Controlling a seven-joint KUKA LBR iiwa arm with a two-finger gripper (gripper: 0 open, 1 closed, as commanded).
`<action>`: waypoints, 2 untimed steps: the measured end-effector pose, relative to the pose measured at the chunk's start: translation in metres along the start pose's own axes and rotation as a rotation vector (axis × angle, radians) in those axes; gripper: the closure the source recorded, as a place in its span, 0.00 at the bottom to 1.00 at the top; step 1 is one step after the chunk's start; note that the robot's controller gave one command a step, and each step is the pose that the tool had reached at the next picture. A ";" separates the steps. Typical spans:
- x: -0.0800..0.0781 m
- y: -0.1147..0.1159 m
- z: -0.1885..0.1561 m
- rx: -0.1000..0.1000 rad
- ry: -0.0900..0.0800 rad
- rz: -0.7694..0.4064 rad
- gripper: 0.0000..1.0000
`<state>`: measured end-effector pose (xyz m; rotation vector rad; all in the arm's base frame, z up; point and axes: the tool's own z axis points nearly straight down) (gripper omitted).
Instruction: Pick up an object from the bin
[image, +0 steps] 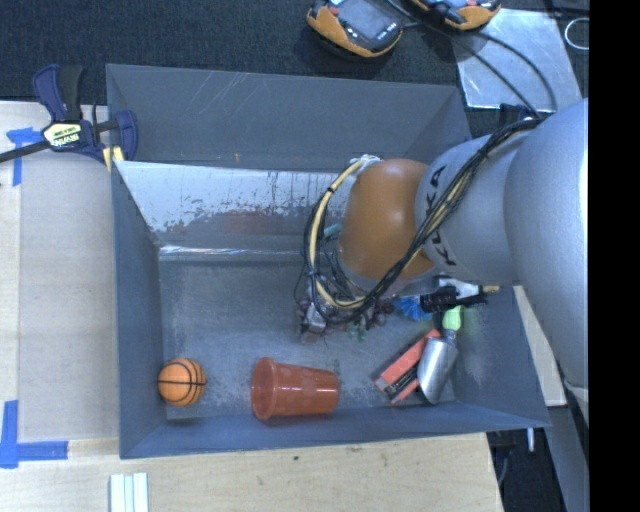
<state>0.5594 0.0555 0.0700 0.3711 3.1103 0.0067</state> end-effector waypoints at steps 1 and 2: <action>-0.046 0.009 -0.040 -0.002 -0.010 -0.013 1.00; -0.025 -0.021 -0.053 0.001 -0.002 -0.001 1.00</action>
Offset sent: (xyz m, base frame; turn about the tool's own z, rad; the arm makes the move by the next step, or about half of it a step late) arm 0.0184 -0.0239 0.0530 -0.0027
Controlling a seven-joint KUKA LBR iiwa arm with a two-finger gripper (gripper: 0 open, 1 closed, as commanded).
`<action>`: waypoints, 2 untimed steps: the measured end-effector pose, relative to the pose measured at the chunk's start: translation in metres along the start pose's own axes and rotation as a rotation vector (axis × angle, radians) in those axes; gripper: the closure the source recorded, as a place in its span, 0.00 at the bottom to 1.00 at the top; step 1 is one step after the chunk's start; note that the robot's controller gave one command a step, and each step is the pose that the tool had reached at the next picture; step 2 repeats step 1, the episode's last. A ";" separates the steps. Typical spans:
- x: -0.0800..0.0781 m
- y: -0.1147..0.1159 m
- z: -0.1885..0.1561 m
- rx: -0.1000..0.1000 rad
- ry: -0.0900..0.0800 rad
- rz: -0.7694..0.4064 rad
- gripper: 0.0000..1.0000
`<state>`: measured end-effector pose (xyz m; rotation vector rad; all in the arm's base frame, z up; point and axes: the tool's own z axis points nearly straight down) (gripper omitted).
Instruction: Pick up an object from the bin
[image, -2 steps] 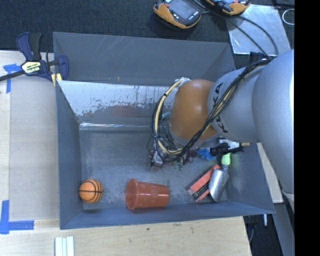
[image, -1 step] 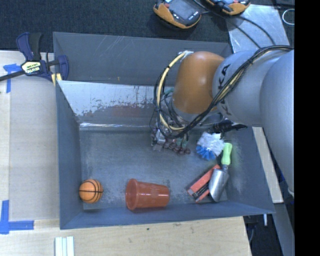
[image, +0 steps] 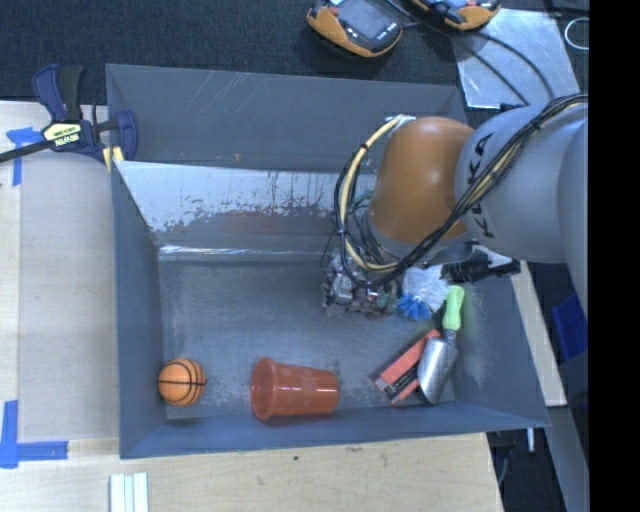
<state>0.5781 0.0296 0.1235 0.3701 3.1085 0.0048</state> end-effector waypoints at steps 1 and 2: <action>-0.042 0.026 0.002 -0.005 -0.014 -0.010 1.00; -0.042 0.026 0.002 -0.005 -0.014 -0.010 1.00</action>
Offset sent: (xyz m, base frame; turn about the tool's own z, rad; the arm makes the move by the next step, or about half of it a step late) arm 0.0142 -0.0342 0.0757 -0.0587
